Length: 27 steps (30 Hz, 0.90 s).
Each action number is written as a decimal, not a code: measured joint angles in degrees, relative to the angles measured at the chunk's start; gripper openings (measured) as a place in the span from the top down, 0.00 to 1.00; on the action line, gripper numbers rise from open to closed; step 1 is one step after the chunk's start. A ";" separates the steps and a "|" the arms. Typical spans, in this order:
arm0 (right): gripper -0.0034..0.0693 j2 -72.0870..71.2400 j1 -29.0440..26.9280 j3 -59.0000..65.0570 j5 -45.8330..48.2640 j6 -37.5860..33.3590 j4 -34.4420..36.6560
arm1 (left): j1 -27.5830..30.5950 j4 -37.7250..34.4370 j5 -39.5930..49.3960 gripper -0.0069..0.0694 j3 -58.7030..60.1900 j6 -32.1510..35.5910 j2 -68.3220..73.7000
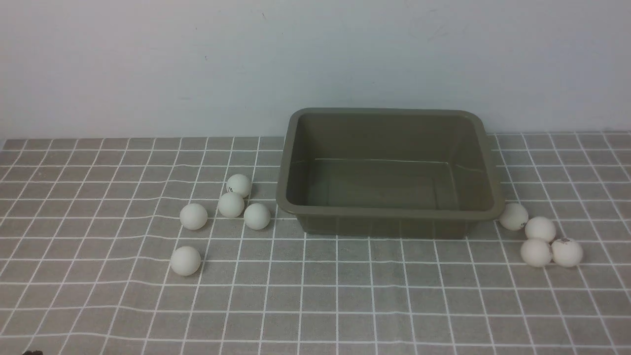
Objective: Put the table tennis balls into the box on the grey coffee tablecloth.
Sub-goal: 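Reach for and grasp a ping pong ball on the table beside the basket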
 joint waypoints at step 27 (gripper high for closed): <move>0.97 0.00 0.00 0.00 0.00 0.00 0.00 | 0.00 -0.55 -2.52 0.92 0.06 -1.23 0.00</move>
